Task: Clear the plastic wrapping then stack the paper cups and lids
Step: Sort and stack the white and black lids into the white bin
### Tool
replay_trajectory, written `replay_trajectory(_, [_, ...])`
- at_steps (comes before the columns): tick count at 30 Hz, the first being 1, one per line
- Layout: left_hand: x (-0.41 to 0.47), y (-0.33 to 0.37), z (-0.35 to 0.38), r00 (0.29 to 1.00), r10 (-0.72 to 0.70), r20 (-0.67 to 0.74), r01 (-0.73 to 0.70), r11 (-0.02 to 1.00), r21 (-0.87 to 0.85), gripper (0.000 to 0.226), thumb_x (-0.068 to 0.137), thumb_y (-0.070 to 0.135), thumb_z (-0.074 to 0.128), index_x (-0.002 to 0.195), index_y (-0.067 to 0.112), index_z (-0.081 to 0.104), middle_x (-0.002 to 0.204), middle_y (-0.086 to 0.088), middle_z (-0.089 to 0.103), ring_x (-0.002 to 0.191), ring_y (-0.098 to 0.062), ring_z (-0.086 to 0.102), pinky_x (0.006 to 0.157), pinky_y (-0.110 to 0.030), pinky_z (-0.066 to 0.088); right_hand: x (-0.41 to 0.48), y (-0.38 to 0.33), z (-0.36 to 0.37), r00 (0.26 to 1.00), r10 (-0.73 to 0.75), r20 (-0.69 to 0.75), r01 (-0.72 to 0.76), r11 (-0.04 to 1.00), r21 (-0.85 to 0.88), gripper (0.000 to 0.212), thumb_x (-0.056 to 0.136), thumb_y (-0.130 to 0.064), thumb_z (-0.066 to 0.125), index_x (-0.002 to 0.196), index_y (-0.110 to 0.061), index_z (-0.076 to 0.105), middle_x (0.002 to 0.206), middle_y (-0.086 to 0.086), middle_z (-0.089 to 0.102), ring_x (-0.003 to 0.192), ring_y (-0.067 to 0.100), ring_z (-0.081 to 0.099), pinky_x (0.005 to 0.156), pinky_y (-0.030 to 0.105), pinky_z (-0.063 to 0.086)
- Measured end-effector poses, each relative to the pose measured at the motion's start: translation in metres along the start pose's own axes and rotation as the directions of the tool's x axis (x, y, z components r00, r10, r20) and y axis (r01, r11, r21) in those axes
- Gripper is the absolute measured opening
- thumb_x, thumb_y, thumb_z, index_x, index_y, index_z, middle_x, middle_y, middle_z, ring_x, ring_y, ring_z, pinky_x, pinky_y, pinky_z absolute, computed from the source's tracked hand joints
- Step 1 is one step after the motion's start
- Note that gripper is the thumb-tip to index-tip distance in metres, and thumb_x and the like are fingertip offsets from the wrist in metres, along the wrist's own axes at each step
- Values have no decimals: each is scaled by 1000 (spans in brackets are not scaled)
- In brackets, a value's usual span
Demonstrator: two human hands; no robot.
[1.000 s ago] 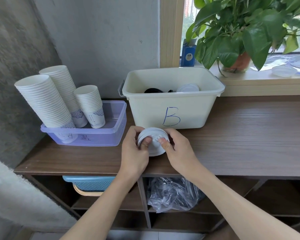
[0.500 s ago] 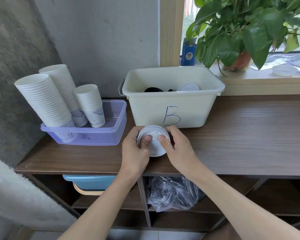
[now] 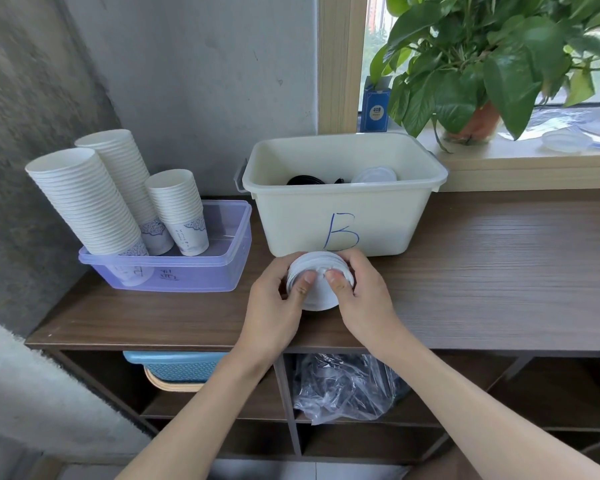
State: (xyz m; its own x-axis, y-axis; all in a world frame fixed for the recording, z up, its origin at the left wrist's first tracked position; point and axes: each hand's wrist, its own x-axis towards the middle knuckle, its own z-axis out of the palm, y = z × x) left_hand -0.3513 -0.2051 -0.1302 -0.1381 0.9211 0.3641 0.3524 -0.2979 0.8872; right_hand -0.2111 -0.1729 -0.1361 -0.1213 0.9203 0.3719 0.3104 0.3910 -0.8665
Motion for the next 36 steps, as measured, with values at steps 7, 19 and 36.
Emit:
replay_trajectory(7, [1, 1, 8, 993, -75, -94, 78, 996, 37, 24, 90, -4, 58, 88, 19, 63, 79, 6, 67, 71, -3, 58, 65, -11, 43, -2, -2, 1, 998, -64, 15, 64, 998, -26, 13, 89, -18, 54, 94, -7, 55, 81, 0, 60, 75, 13, 49, 64, 11, 37])
replay_trajectory(19, [4, 2, 0, 992, -72, -106, 74, 997, 20, 16, 97, 12, 58, 93, 27, 54, 90, 9, 64, 78, 11, 57, 70, -6, 42, 3, -1, 2, 997, 42, 72, -42, 999, 6, 13, 95, -23, 57, 105, -14, 60, 91, -7, 65, 78, 1, 55, 67, 12, 41])
replay_trajectory(36, [0, 4, 6, 996, -17, -83, 14, 999, -38, 31, 87, -12, 59, 87, 18, 62, 81, 5, 67, 73, 2, 59, 68, -10, 44, -3, -3, 4, 991, -116, 66, 121, 989, -88, 8, 89, -8, 61, 91, -13, 55, 79, -11, 50, 72, 1, 46, 64, 13, 35])
